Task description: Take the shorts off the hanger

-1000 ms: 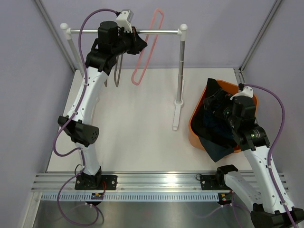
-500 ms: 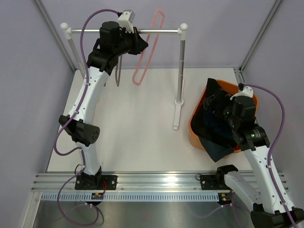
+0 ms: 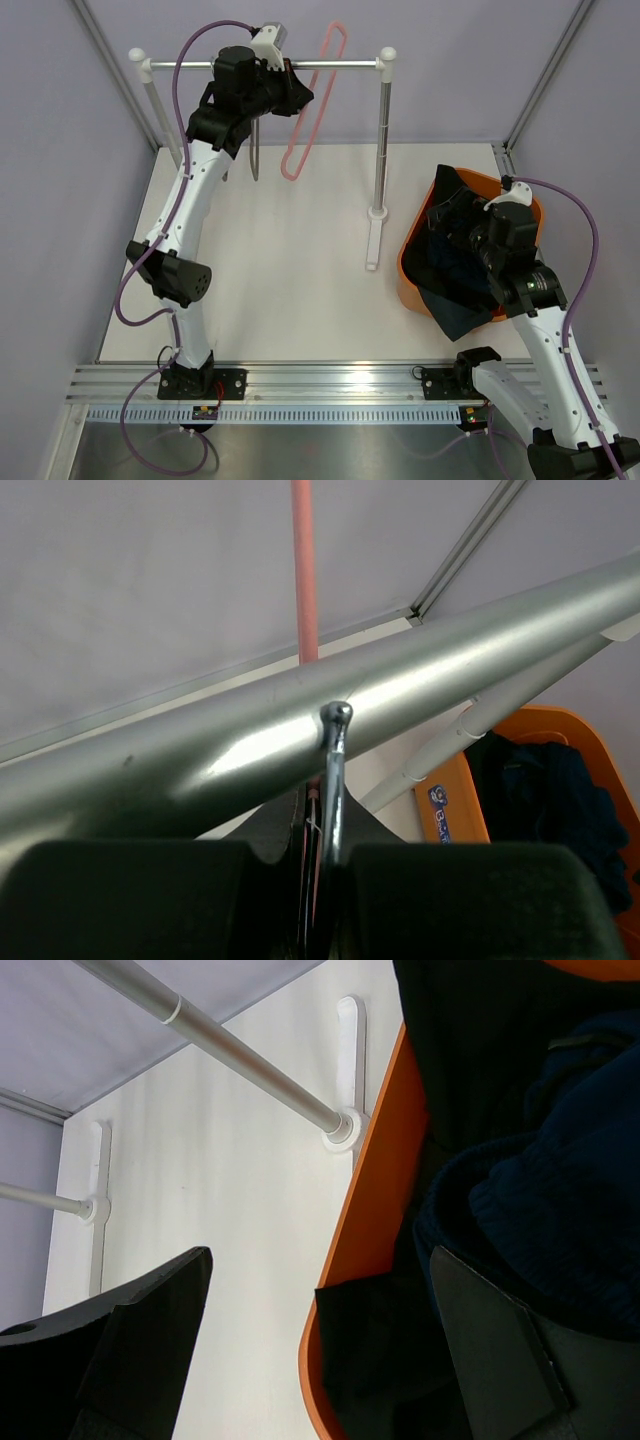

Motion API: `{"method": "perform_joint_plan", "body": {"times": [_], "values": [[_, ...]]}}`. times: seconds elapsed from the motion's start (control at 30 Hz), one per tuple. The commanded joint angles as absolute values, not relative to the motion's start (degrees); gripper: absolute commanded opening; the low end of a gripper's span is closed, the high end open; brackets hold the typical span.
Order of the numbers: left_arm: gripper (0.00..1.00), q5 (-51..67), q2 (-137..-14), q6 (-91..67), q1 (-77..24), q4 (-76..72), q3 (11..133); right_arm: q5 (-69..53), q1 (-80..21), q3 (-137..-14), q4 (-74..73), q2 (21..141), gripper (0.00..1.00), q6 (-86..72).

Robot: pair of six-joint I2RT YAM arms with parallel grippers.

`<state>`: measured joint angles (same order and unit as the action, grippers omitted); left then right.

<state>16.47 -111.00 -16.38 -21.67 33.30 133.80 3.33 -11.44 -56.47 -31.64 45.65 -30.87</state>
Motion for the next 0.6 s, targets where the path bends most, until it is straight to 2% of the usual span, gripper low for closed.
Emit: {"method": "perform_joint_plan", "body": {"times": [0.0, 0.07, 0.13, 0.57], "values": [[0.05, 15.4, -110.9, -15.9, -21.9, 30.8, 136.0, 2.1, -11.3, -56.4, -29.4, 45.2, 0.99, -30.3], [0.05, 15.3, -110.7, -15.9, -22.1, 30.8, 135.9, 2.0, -11.3, -56.3, -29.4, 45.0, 0.99, -30.3], [0.0, 15.5, -110.1, -15.6, -22.2, 31.4, 135.4, 1.3, -11.3, -56.3, -29.5, 45.0, 0.99, -30.0], [0.0, 16.7, -98.8, -11.9, -23.7, 37.8, 123.0, -6.0, -11.3, -59.1, -30.0, 45.3, 0.99, -27.9]]}}
